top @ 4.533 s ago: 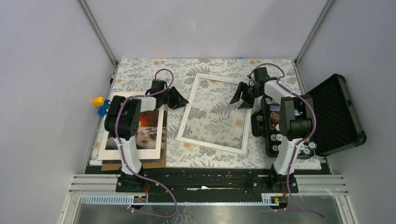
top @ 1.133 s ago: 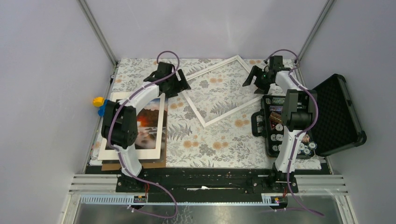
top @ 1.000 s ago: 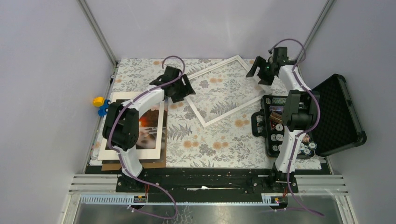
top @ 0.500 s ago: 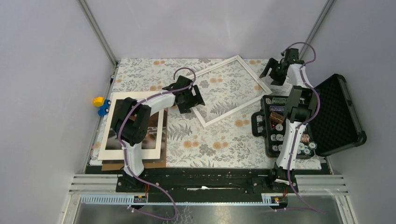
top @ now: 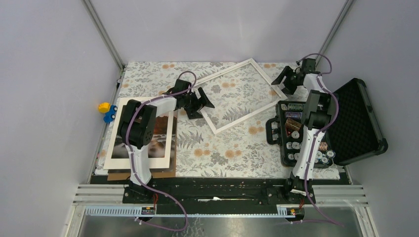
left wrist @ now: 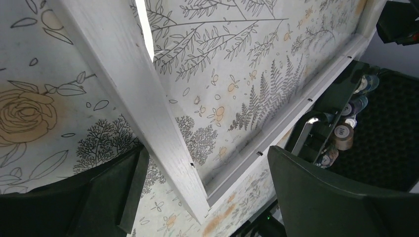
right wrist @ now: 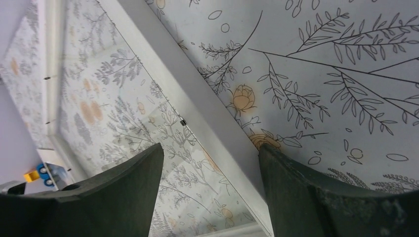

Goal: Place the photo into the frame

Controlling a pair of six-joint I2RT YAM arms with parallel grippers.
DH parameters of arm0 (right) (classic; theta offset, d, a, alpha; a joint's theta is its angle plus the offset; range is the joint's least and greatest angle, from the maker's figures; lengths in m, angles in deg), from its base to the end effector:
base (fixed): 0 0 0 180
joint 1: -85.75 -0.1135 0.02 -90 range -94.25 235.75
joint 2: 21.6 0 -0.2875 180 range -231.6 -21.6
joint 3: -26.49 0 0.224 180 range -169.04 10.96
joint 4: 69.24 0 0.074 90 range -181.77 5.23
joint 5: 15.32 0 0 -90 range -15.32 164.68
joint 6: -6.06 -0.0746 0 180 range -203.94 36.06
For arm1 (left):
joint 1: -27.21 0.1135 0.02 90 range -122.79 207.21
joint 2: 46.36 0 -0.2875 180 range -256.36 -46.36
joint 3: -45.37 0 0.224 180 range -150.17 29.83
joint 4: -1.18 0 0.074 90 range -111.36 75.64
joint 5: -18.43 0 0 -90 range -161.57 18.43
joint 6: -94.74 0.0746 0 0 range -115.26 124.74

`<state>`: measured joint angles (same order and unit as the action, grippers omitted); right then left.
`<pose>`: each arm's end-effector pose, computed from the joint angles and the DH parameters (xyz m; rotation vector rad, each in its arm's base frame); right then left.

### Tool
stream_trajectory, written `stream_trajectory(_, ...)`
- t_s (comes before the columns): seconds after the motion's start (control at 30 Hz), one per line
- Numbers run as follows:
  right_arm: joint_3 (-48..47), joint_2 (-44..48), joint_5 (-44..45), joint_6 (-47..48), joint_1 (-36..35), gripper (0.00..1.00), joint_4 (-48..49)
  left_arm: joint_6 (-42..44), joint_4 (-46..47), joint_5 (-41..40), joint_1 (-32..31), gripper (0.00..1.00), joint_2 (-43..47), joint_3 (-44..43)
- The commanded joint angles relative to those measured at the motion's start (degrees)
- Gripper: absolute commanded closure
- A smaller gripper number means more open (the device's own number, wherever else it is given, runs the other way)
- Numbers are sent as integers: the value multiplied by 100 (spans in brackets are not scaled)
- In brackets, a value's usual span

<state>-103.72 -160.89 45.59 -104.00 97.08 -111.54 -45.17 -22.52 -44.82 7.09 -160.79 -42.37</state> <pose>0.5425 -0.0717 0.1569 0.4435 2.3928 0.6916 0.3910 -0.1790 0.1663 -0.4596 2.6064 -1.0584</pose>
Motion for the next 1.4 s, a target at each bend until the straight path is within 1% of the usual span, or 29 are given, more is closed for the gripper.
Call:
stream_trajectory(0.0,528,516,-1285,-753,-261,24,513,346,159,283,94,1,-413,-549)
stream_trajectory(0.2,965,932,-1388,-953,-619,24,704,534,-266,581,245,1,-375,-1385)
stream_trajectory(0.3,1257,1049,-1360,-1046,-829,24,808,485,-315,637,333,1,-124,-1520)
stream_trajectory(0.57,2502,1518,-1477,-1519,-1102,24,1586,600,-463,615,662,1,647,-1038)
stream_trajectory(0.67,2891,1705,-1469,-1586,-1357,24,1773,661,-541,659,759,1,861,-823)
stream_trajectory(0.83,3494,2079,-1364,-1661,-1590,24,1986,728,-658,666,841,1,1214,-622)
stream_trajectory(0.97,4057,2459,-1376,-1860,-1758,24,2307,829,-732,492,1007,1,1534,-363)
stream_trajectory(1.07,4394,2772,-1300,-1892,-1899,24,2383,1004,-949,492,1186,1,1547,-288)
stream_trajectory(1.17,4748,3028,-1294,-1961,-2011,24,2468,1205,-966,423,1325,1,1545,-115)
stream_trajectory(1.37,5582,3570,-1099,-1971,-2140,24,2621,1493,-1053,346,1477,1,1260,31)
